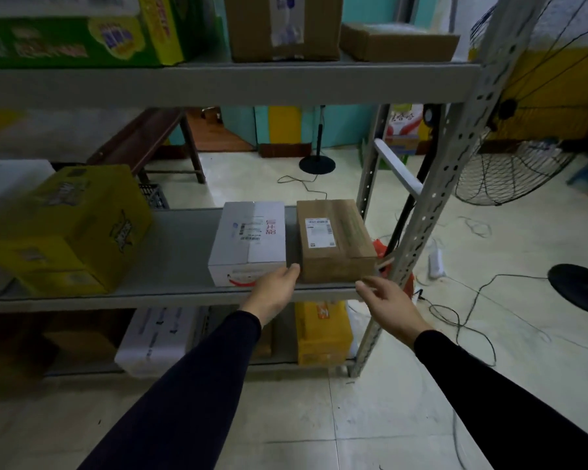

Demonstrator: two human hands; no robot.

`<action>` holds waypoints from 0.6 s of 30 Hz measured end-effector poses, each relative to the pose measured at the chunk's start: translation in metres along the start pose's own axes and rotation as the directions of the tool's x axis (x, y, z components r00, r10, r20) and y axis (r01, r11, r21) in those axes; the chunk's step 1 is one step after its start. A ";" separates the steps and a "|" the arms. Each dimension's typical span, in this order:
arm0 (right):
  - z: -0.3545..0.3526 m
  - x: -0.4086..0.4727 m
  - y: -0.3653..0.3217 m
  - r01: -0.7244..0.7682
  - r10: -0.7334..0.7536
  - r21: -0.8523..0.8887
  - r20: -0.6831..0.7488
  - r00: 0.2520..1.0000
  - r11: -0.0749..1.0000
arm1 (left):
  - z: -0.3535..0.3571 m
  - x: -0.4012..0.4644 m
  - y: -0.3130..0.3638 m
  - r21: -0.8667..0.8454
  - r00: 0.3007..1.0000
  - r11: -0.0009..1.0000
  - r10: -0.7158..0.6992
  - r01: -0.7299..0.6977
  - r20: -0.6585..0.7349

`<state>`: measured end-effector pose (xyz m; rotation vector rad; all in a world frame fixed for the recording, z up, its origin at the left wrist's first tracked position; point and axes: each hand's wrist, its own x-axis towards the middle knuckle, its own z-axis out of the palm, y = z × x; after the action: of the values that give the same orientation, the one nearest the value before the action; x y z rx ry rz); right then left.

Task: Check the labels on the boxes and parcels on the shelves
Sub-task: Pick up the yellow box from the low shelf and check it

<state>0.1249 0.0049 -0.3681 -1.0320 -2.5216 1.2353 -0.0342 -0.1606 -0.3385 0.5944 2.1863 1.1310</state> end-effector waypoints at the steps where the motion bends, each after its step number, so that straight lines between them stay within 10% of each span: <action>1: 0.010 -0.004 0.004 -0.004 0.004 0.002 0.026 1.000 1.000 | 0.002 0.000 -0.013 -0.008 1.000 1.000 -0.014 0.014 0.014; 18: 0.211 0.118 0.315 -0.156 0.154 0.008 0.105 0.982 0.988 | 0.201 0.163 -0.316 -0.016 0.970 0.970 -0.244 0.244 0.001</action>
<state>0.1127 0.0795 -0.7583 -1.2114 -2.5435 1.3831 -0.0495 -0.1145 -0.7437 0.3063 2.1786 1.0156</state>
